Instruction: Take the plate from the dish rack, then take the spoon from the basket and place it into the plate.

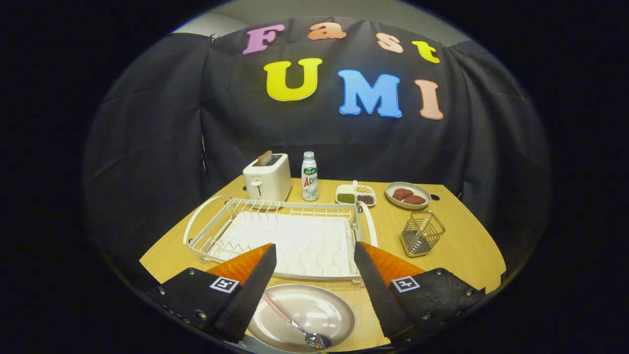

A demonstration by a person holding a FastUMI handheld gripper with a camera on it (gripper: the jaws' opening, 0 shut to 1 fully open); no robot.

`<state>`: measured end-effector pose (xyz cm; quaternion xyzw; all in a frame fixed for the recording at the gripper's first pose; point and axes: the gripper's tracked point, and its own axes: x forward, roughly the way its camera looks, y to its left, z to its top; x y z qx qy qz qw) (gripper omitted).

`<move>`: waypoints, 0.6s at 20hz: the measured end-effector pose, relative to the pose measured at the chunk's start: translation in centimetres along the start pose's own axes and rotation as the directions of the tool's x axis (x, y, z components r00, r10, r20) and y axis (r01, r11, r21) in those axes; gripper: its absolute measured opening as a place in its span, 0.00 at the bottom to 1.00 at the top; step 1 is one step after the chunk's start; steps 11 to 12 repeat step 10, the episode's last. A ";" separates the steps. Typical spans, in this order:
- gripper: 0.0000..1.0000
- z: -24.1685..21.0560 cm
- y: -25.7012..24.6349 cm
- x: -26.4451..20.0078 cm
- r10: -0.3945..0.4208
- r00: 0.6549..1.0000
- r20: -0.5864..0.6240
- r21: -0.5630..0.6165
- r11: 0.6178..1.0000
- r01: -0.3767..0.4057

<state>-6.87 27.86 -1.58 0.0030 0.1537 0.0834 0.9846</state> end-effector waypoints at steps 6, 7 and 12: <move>0.97 9.9 -0.2 0.1 0.042 0.930 0.364 0.013 0.999 -0.050; 0.97 10.4 -0.5 0.2 0.035 0.920 0.390 0.029 0.998 -0.050; 0.97 11.9 -2.6 0.1 -0.033 0.902 0.431 0.029 0.999 0.022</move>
